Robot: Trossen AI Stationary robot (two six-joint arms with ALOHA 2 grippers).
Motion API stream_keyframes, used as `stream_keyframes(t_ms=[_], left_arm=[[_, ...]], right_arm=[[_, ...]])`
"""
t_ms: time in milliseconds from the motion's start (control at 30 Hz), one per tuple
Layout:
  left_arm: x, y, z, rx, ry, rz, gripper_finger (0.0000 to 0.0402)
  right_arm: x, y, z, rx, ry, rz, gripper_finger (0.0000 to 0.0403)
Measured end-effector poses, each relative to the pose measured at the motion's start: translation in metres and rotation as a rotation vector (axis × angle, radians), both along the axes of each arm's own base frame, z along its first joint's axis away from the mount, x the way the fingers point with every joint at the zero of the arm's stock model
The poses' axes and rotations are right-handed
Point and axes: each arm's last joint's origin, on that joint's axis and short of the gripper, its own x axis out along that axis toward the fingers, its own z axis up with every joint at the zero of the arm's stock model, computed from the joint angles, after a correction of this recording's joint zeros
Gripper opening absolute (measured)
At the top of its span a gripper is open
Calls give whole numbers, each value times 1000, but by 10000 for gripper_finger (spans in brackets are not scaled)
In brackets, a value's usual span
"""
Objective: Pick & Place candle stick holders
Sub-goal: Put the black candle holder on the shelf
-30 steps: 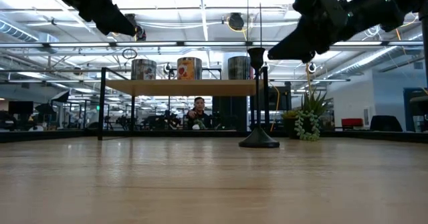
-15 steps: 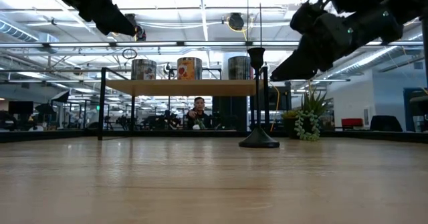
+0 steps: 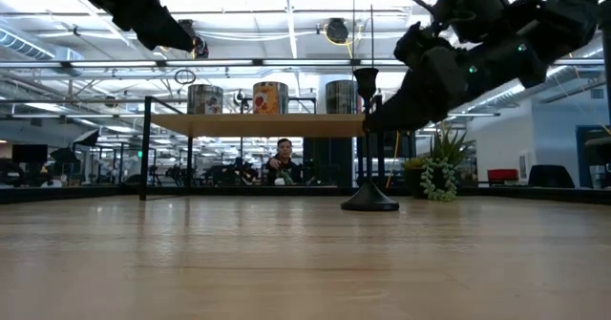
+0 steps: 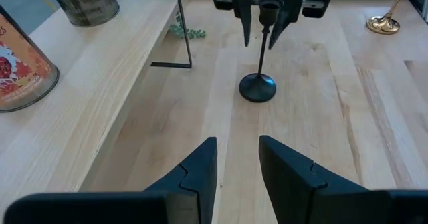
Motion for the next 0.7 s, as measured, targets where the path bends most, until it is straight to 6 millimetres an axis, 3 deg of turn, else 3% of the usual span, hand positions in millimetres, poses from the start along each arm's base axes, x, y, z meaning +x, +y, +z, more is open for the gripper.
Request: stream_keyframes(t_ms=[100, 267, 533, 700], left_arm=[[0, 0, 0, 0, 0, 0, 118], [0, 0, 0, 0, 1, 0, 118], [0, 0, 0, 1, 3, -1, 118], [0, 0, 0, 1, 3, -1, 118]], right_arm=[[3, -3, -2, 15, -31, 92, 163], [5, -11, -7, 24, -20, 67, 135], [6, -17, -9, 22, -30, 47, 15], [11, -16, 5, 77, -158, 62, 23]])
